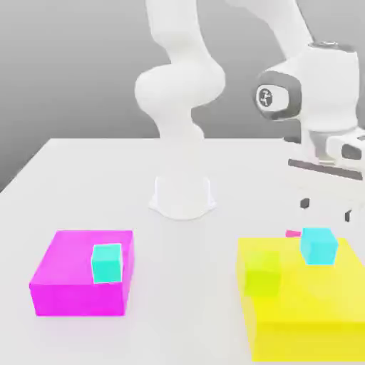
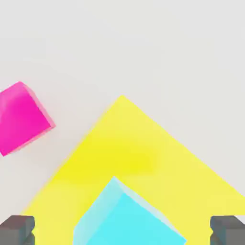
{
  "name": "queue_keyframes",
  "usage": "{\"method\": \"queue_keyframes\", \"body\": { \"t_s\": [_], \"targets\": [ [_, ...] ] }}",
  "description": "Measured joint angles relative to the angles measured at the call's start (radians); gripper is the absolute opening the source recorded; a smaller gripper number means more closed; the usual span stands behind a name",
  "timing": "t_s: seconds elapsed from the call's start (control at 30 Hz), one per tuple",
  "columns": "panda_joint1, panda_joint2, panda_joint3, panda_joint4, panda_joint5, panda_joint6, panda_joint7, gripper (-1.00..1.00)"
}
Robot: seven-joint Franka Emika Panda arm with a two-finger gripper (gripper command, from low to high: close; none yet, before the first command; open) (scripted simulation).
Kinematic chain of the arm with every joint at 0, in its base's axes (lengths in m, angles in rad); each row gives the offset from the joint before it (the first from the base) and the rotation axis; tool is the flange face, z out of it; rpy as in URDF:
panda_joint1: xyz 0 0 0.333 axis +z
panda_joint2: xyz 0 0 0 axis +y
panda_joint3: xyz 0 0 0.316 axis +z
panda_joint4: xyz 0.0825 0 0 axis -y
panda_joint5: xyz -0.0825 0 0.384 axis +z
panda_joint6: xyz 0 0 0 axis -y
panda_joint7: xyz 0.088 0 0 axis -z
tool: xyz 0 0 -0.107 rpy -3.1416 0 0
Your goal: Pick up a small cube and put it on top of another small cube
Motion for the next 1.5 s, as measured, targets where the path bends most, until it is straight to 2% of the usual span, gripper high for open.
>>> {"method": "queue_keyframes", "body": {
  "t_s": [0.2, 0.43, 0.47, 0.7, 0.97, 1.1, 1.17, 1.27, 1.5],
  "targets": [
    [0.091, 0.109, 0.028, -0.075, 0.006, 0.085, -0.249, 0.00],
    [0.053, 0.351, 0.087, -0.042, 0.071, 0.284, -0.322, 0.00],
    [0.046, 0.384, 0.095, -0.036, 0.072, 0.310, -0.322, -1.00],
    [0.043, 0.390, 0.097, -0.035, 0.075, 0.314, -0.324, -1.00],
    [0.061, 0.131, 0.064, -0.077, 0.020, 0.101, -0.279, -1.00],
    [0.059, 0.049, 0.034, 0.034, 0.099, 0.064, -0.325, -1.00],
    [0.017, 0.019, 0.001, 0.104, 0.103, -0.001, -0.291, -1.00],
    [-0.068, -0.014, -0.045, 0.187, 0.082, -0.120, -0.197, -1.00],
    [-0.250, -0.046, -0.132, 0.275, -0.023, -0.382, 0.087, -1.00]
  ]
}}
